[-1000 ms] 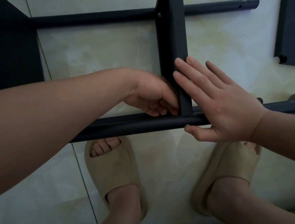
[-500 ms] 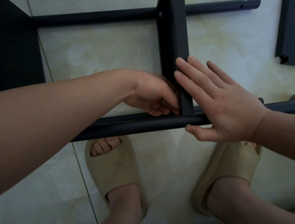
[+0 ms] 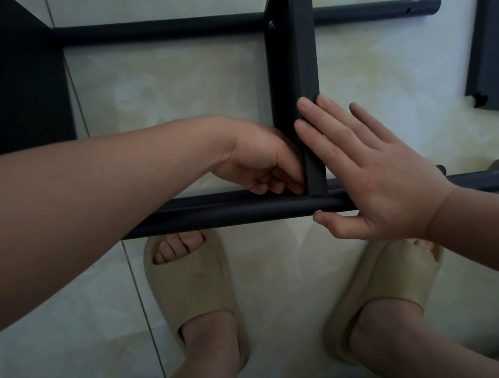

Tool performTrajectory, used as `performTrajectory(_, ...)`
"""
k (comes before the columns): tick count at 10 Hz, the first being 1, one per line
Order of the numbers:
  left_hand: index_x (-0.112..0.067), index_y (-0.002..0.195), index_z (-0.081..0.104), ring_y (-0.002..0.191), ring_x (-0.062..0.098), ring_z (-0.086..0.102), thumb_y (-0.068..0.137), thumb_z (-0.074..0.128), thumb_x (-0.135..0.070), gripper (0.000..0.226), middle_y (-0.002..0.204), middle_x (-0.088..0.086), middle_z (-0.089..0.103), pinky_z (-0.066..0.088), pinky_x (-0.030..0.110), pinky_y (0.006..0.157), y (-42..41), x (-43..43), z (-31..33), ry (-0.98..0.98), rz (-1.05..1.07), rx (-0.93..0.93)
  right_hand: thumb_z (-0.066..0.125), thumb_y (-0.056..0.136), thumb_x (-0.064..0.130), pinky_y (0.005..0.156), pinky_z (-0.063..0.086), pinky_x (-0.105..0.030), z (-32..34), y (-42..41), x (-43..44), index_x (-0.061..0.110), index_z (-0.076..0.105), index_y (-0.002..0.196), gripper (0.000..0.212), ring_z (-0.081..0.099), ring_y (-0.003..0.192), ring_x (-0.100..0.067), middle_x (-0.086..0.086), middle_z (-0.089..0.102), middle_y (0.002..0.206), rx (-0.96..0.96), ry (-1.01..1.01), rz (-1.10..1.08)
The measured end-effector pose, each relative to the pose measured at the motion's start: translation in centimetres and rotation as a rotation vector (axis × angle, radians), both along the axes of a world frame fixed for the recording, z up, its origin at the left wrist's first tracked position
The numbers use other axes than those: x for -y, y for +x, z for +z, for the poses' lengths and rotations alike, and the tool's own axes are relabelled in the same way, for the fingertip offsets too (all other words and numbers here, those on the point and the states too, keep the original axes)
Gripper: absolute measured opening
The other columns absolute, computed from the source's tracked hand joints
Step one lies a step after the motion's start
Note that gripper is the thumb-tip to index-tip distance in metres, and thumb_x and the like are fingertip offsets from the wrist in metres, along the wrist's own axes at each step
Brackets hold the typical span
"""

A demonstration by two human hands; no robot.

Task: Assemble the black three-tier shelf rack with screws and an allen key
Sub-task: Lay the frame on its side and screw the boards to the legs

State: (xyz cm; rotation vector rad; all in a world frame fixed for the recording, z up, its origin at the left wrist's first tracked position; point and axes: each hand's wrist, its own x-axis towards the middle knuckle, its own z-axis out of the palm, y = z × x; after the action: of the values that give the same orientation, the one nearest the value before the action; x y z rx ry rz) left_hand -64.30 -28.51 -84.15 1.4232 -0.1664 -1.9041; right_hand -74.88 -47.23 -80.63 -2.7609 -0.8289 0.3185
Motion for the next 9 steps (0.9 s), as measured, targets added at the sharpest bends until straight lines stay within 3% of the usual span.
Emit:
performTrajectory(6,-0.016,0.086,0.065,0.071,0.011,0.053,0.092,0.058,-0.002,0.017,0.075,-0.003,0.062,0.041,0.024,0.07,-0.19,-0.37,-0.52,-0.051,0.071,-0.088,0.046,0.091,0.062,0.121,0.023,-0.06,0.16,0.06,-0.03,0.003,0.02,0.16,0.094,0.008,0.157,-0.032,-0.015,0.011,0.169,-0.004,-0.004,0.001)
performTrajectory(8,-0.018,0.095,0.068,0.075,0.012,0.055,0.094,0.059,-0.015,0.01,0.089,-0.003,0.068,0.042,0.026,0.073,0.2,-0.65,-0.82,0.015,0.002,-0.037,0.047,0.091,0.061,0.121,0.024,-0.06,0.09,0.06,-0.04,0.003,0.02,0.16,0.094,0.009,0.157,-0.032,-0.015,0.011,0.169,0.005,0.0,-0.001)
performTrajectory(9,-0.014,0.092,0.067,0.072,0.012,0.053,0.095,0.057,-0.012,0.011,0.08,-0.003,0.066,0.041,0.025,0.07,-0.1,-0.13,-0.57,-0.019,-0.015,-0.052,0.048,0.09,0.061,0.121,0.023,-0.06,0.05,0.02,0.01,0.004,0.02,0.16,0.095,0.008,0.157,-0.032,-0.014,0.01,0.169,0.002,0.001,0.001)
